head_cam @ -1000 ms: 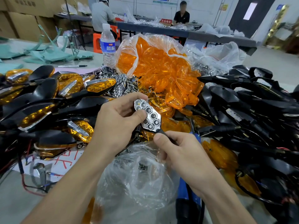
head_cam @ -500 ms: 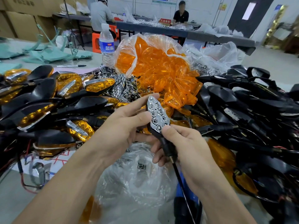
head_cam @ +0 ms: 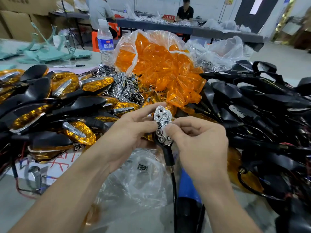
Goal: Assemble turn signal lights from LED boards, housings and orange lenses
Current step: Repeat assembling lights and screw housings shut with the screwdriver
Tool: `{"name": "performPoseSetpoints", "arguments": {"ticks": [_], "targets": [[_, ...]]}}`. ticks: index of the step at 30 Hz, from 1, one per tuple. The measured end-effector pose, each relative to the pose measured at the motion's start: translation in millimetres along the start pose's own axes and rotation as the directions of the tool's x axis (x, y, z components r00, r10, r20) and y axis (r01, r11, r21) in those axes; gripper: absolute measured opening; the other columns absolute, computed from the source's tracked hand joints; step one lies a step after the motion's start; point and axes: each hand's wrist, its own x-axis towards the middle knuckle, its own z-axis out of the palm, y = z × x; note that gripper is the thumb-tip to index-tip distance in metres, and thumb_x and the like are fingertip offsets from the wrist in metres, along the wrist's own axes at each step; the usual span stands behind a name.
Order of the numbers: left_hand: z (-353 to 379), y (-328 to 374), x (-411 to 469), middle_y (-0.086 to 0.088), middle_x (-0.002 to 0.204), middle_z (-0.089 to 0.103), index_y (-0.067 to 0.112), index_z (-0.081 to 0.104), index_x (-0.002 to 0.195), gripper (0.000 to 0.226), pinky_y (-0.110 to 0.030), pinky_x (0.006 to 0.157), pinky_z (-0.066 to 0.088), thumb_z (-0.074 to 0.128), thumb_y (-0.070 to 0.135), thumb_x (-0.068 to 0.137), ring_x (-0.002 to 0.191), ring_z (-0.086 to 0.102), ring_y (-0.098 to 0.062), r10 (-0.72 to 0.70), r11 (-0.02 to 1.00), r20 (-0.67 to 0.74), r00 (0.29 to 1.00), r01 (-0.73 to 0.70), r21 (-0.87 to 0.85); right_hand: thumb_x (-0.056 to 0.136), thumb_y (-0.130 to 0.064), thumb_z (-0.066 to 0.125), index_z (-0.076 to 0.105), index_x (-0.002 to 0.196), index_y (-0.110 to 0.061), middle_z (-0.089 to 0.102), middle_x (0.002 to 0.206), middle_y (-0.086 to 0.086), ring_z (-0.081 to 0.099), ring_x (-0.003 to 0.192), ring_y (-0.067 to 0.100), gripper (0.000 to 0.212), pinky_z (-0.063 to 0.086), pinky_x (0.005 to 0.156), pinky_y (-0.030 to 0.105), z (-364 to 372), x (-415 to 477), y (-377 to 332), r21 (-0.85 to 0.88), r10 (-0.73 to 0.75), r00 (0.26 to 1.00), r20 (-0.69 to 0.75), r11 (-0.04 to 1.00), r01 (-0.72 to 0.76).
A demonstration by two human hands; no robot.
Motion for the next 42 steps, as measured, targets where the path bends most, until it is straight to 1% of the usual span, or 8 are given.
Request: {"name": "performPoseSetpoints", "arguments": {"ticks": [4, 12, 19, 24, 29, 34, 39, 42], "targets": [[0, 2, -1, -0.009, 0.119, 0.077, 0.042, 0.079, 0.114, 0.045, -0.035, 0.071, 0.063, 0.054, 0.007, 0.099, 0.097, 0.076, -0.021, 0.009, 1.0, 0.014, 1.0, -0.009, 0.009, 0.093, -0.001, 0.071, 0.08, 0.08, -0.008, 0.071, 0.072, 0.011, 0.055, 0.056, 0.012, 0.017, 0.047, 0.05, 0.019, -7, 12, 1, 0.352, 0.285, 0.929, 0.237, 0.866, -0.355], [-5, -1, 2, -0.01, 0.12, 0.077, 0.032, 0.078, 0.119, 0.05, -0.037, 0.07, 0.063, 0.041, 0.002, 0.103, 0.098, 0.076, -0.024, -0.008, 1.0, -0.069, 0.998, 0.008, 0.008, 0.099, -0.003, 0.059, 0.072, 0.097, -0.002, 0.072, 0.093, 0.017, 0.061, 0.072, 0.019, 0.013, 0.052, 0.057, 0.022, -5, 15, 4, 0.52, 0.337, 0.863, 0.377, 0.694, -0.498], [-1, -5, 3, -0.012, 0.113, 0.077, 0.03, 0.077, 0.116, 0.032, -0.037, 0.078, 0.065, 0.076, 0.009, 0.092, 0.094, 0.075, -0.026, 0.056, 0.98, -0.18, 0.982, -0.02, 0.196, 0.1, -0.007, 0.06, 0.073, 0.099, 0.0, 0.078, 0.089, 0.011, 0.069, 0.067, 0.013, 0.015, 0.055, 0.057, 0.021, -7, 16, 8, 0.532, 0.309, 0.87, 0.384, 0.696, -0.482], [0, -1, 2, -0.001, 0.099, 0.079, 0.036, 0.081, 0.109, 0.036, -0.061, 0.089, 0.06, 0.071, 0.005, 0.094, 0.092, 0.073, -0.031, 0.114, 0.971, -0.316, 0.942, -0.039, 0.236, 0.099, -0.016, 0.061, 0.073, 0.102, -0.004, 0.063, 0.087, 0.012, 0.047, 0.052, 0.011, 0.017, 0.03, 0.049, 0.024, -14, 20, 12, 0.459, 0.318, 0.892, 0.321, 0.771, -0.441], [2, 1, 2, -0.003, 0.104, 0.08, 0.042, 0.081, 0.107, 0.029, -0.062, 0.095, 0.055, 0.071, 0.024, 0.087, 0.105, 0.072, -0.033, 0.129, 0.97, -0.344, 0.93, -0.046, 0.238, 0.1, -0.006, 0.06, 0.07, 0.11, 0.002, 0.061, 0.093, 0.019, 0.049, 0.048, 0.012, 0.016, 0.032, 0.042, 0.02, -13, 22, 14, 0.491, 0.315, 0.906, 0.281, 0.764, -0.418], [4, -2, 5, -0.015, 0.096, 0.077, 0.034, 0.082, 0.094, 0.026, -0.073, 0.087, 0.055, 0.062, 0.028, 0.079, 0.092, 0.068, -0.046, 0.157, 0.956, -0.385, 0.909, -0.043, 0.289, 0.099, -0.002, 0.062, 0.074, 0.1, -0.001, 0.067, 0.084, 0.021, 0.056, 0.051, 0.014, 0.012, 0.039, 0.042, 0.019, -13, 21, 15, 0.447, 0.271, 0.929, 0.251, 0.819, -0.36], [4, -4, 4, 0.009, 0.077, 0.076, 0.026, 0.079, 0.083, 0.026, -0.059, 0.081, 0.062, 0.059, 0.012, 0.09, 0.076, 0.071, -0.016, 0.151, 0.949, -0.375, 0.915, -0.028, 0.313, 0.094, -0.004, 0.069, 0.078, 0.087, -0.011, 0.067, 0.072, 0.014, 0.058, 0.058, 0.017, 0.013, 0.049, 0.051, 0.021, -15, 18, 10, 0.425, 0.25, 0.925, 0.286, 0.832, -0.356], [3, -2, 4, 0.001, 0.076, 0.076, 0.024, 0.082, 0.084, 0.024, -0.039, 0.057, 0.061, 0.063, 0.014, 0.097, 0.069, 0.07, -0.018, 0.097, 0.969, -0.398, 0.912, 0.006, 0.248, 0.089, -0.001, 0.072, 0.079, 0.079, -0.013, 0.065, 0.065, 0.013, 0.056, 0.054, 0.015, 0.017, 0.046, 0.049, 0.019, -14, 15, 5, 0.416, 0.171, 0.926, 0.337, 0.855, -0.309]]}}
